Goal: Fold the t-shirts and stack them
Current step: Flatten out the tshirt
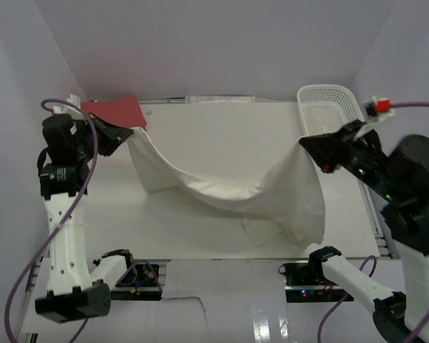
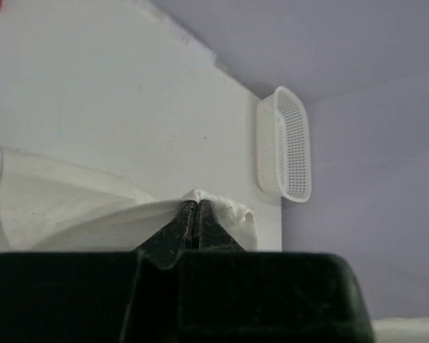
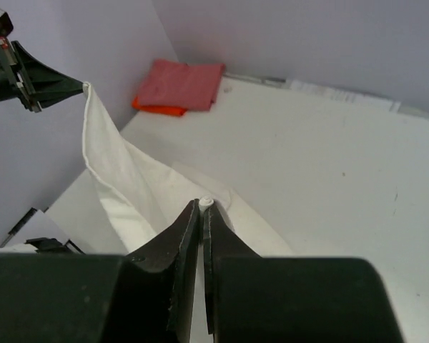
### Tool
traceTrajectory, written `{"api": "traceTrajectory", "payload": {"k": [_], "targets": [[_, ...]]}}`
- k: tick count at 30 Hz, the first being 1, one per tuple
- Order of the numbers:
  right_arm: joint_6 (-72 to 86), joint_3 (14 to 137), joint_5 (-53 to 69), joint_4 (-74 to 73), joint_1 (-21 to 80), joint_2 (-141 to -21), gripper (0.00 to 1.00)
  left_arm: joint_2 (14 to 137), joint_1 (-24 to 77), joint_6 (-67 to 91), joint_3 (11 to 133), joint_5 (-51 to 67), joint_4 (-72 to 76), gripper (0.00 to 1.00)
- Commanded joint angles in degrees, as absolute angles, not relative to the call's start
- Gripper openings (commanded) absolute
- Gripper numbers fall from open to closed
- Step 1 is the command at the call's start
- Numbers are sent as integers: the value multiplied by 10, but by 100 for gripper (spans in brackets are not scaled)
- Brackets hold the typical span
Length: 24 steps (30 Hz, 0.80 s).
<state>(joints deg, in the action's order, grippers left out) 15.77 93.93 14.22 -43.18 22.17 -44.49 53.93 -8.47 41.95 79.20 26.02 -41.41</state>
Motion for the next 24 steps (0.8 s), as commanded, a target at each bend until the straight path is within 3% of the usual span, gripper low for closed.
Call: {"api": "traceTrajectory", "payload": {"k": [1,6,12,13,16,17,18,19,20,21,22,24], "targets": [[148,892,115,-376,222,-552,8,632,-78,434,751,244,-374,0],[138,1039,148,-351,181,-712,8,794,-70,444,871,238,-338,0],[204,1386,316,-355,21,-939,8,999,-58,481,1188,254,-352,0],[230,1416,383,-333,-34,-966,8,1071,-56,488,1292,262,-354,0],[297,1378,482,-143,-62,-977,8,1176,-53,512,1440,307,-332,0],[314,1241,498,-59,-62,-915,8,1172,-49,508,1460,302,-297,0],[390,1162,535,177,-63,-874,8,1153,-47,503,1432,301,-266,0],[423,1101,549,276,-71,-804,8,1072,-45,498,1379,308,-218,0],[438,1064,556,326,-72,-775,8,1010,-45,498,1201,308,-76,0],[444,1024,582,363,-73,-753,8,943,-46,501,1101,303,-1,0],[446,1005,598,378,-73,-705,8,833,-46,495,1030,292,49,0],[426,935,590,352,-73,-656,8,780,-42,439,971,259,11,0]]}}
